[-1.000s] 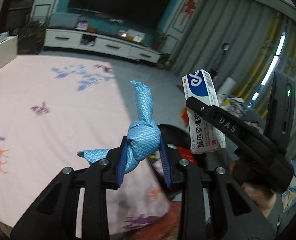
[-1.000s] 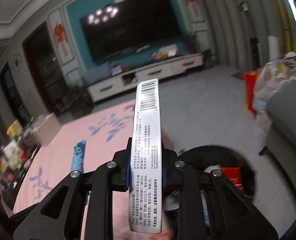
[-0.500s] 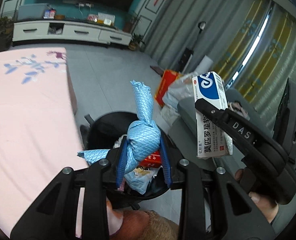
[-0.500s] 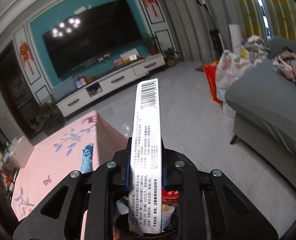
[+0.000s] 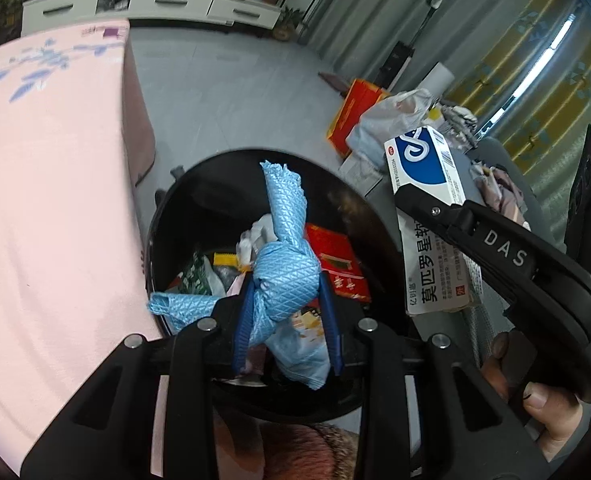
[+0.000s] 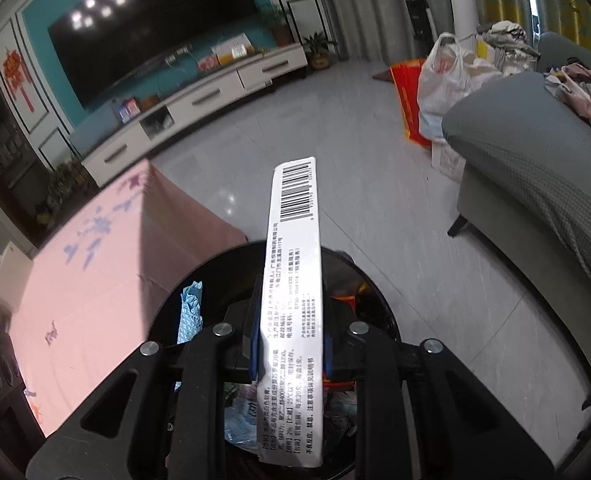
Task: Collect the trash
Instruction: 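Carry the blue cloth and white medicine box in both tools over the black bin, then open the left tool to drop the cloth while the right tool releases the medicine box into the bin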
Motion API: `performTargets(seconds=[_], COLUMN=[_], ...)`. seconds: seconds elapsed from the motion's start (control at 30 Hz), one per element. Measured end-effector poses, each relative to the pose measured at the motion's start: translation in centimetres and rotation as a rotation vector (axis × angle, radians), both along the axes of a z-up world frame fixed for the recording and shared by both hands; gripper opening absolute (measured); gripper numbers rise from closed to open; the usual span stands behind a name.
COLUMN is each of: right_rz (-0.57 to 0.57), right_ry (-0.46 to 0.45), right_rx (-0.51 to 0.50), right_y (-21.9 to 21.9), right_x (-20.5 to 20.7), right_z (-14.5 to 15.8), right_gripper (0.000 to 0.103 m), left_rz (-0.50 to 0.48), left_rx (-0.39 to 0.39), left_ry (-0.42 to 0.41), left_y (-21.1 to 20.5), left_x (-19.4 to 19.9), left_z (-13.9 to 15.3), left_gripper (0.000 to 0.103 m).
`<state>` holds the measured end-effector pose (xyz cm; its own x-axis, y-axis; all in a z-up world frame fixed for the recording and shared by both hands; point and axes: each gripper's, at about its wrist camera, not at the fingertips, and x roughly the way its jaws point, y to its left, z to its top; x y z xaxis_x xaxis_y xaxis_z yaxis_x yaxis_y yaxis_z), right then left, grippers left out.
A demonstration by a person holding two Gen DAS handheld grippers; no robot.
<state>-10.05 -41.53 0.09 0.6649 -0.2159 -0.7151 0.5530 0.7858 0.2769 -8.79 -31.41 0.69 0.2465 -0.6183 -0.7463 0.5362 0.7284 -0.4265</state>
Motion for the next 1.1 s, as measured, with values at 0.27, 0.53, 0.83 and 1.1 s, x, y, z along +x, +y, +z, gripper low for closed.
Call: performTargets(seconds=[0.27, 0.53, 0.83, 1.1], right_rz=[0.012, 0.013, 0.006, -0.008], right_ry=[0.081, 0.132, 0.162, 0.142], right_rx=[0.015, 0.009, -0.004, -0.033], right_y=[-0.3, -0.4, -0.6, -0.4], right_x=[1.2, 1.8, 1.8, 1.2], right_z=[-2.0, -2.9, -3.2, -2.1], right_gripper=[0.023, 0.023, 0.024, 0.043], left_rz=[-0.02, -0.015, -0.015, -0.029], left_rx=[0.047, 0.083, 0.1, 0.095], left_ry=[0.041, 0.011, -0.002, -0.002], left_y=[-1.6, -2.3, -2.9, -2.7], left_x=[0.4, 0.3, -0.1, -0.3], left_z=[-2.1, -2.2, -2.1, -1.7], left_gripper=[0.032, 0.032, 0.034, 0.045])
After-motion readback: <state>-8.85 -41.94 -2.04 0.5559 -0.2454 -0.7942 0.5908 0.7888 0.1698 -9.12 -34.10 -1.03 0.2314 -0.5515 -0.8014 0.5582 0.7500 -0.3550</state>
